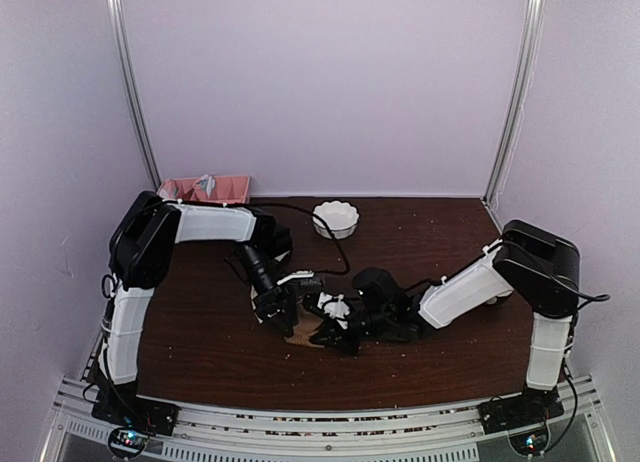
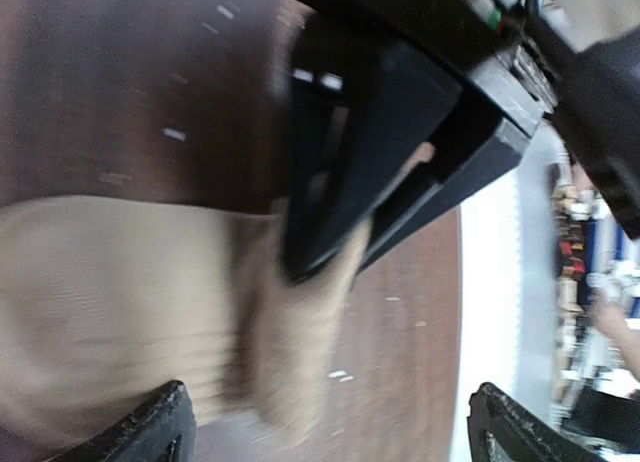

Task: Roll the socks
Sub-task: Roll the sock at the center of the board.

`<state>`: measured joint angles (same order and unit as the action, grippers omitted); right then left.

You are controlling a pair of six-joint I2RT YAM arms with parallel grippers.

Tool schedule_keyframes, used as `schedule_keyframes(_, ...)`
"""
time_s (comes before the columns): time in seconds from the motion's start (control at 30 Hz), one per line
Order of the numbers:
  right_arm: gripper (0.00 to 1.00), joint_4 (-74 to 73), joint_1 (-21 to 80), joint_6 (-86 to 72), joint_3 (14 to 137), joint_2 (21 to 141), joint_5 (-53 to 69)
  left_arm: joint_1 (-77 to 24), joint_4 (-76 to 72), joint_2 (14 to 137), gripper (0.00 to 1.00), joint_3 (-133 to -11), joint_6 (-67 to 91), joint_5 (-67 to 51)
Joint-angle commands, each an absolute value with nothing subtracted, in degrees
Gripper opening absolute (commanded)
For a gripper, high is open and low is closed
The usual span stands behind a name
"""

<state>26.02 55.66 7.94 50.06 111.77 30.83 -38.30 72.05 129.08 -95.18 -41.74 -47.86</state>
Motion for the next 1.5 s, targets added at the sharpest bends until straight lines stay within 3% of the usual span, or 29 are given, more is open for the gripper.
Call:
schedule_keyframes(0.0, 0.0, 17.49, 56.25, 3.67, 46.93, 109.13, 27.42, -37.18, 64.68, 125.19, 0.98, -96.07, -39.91, -41.57)
schedule_keyframes(0.37, 0.0, 14.08, 59.32, -6.6, 40.5, 102.79, 22.68, -38.27, 65.65, 131.6, 0.98, -103.99, -40.15, -45.09)
schedule_keyframes(0.5, 0.0, 9.52, 59.95, -9.21, 43.49, 103.59, 20.67, -38.05, 67.82, 133.89, 0.98, -108.9, -39.21, -46.67)
schedule_keyframes(0.83, 0.0, -6.39, 56.73, -16.66, 56.6, 115.43, 25.61, -36.48, 46.66, 111.74, 0.98, -90.43, -32.11, -34.08)
schedule_keyframes(1.03, 0.0, -11.28, 54.01, -21.51, 59.36, 119.48, 27.84, -36.44, 60.44, 116.02, 0.98, -96.31, -38.66, -33.42)
schedule_keyframes(1.2, 0.0, -12.16, 53.09, -26.97, 57.71, 117.14, 28.14, -37.77, 37.19, 99.97, 0.98, -79.63, -34.65, -24.67)
schedule_keyframes(1.33, 0.0, -11.91, 53.22, -28.82, 55.61, 114.47, 26.83, -34.76, 35.28, 100.27, 0.98, -83.76, -24.22, -18.47)
schedule_keyframes(1.47, 0.0, -13.81, 53.38, -29.19, 57.06, 115.48, 26.51, -30.38, 49.3, 106.84, 0.98, -92.35, -28.71, -35.78)
